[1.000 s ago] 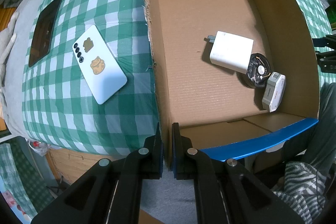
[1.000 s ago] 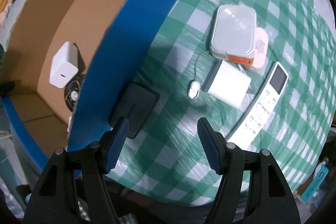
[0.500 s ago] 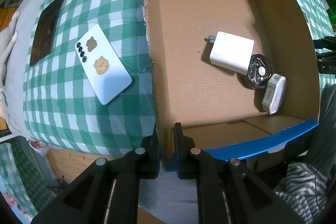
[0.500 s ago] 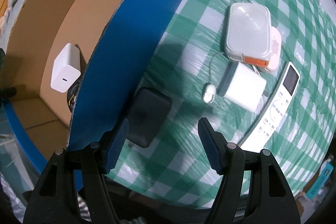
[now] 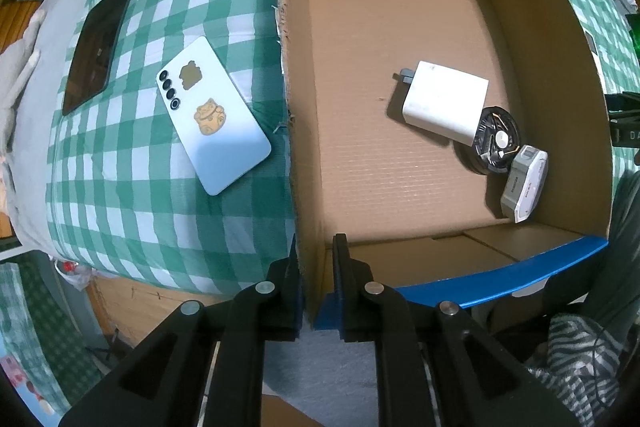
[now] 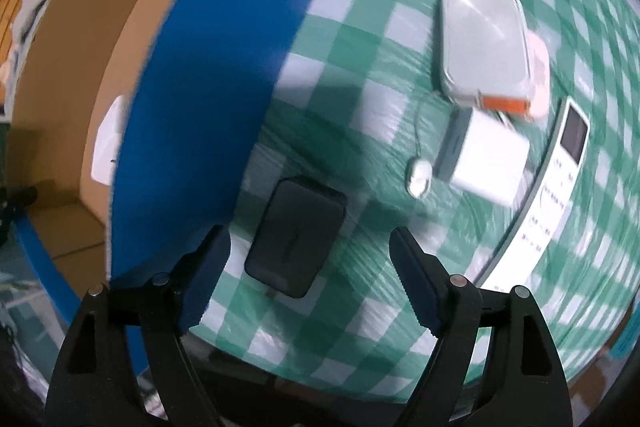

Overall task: Flip cup upside down
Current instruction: 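Move the right gripper to the black power adapter and grasp it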

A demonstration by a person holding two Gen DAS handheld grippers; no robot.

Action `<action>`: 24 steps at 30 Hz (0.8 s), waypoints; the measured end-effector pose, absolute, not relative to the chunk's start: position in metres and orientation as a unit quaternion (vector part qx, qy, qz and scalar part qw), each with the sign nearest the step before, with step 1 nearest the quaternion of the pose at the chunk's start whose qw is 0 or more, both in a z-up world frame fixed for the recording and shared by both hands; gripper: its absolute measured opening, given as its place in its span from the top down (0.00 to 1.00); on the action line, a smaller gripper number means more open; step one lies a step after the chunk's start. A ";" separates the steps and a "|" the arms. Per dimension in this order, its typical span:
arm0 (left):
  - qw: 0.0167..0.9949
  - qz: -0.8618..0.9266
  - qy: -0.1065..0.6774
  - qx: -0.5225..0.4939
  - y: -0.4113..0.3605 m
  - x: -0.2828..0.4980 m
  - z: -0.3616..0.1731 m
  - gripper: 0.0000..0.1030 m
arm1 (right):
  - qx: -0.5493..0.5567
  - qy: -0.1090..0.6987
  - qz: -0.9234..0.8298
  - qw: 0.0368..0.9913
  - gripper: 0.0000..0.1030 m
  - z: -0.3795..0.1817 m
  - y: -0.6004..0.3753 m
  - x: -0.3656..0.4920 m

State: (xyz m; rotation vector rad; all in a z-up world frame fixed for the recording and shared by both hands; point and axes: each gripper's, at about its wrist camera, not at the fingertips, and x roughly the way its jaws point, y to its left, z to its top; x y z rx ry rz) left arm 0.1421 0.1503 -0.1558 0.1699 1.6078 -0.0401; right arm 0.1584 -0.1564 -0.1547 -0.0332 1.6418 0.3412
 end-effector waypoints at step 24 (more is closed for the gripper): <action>0.689 -0.017 0.720 0.078 0.150 0.142 -0.157 0.87 | 0.039 0.747 0.116 0.653 0.21 -0.181 -0.164 0.159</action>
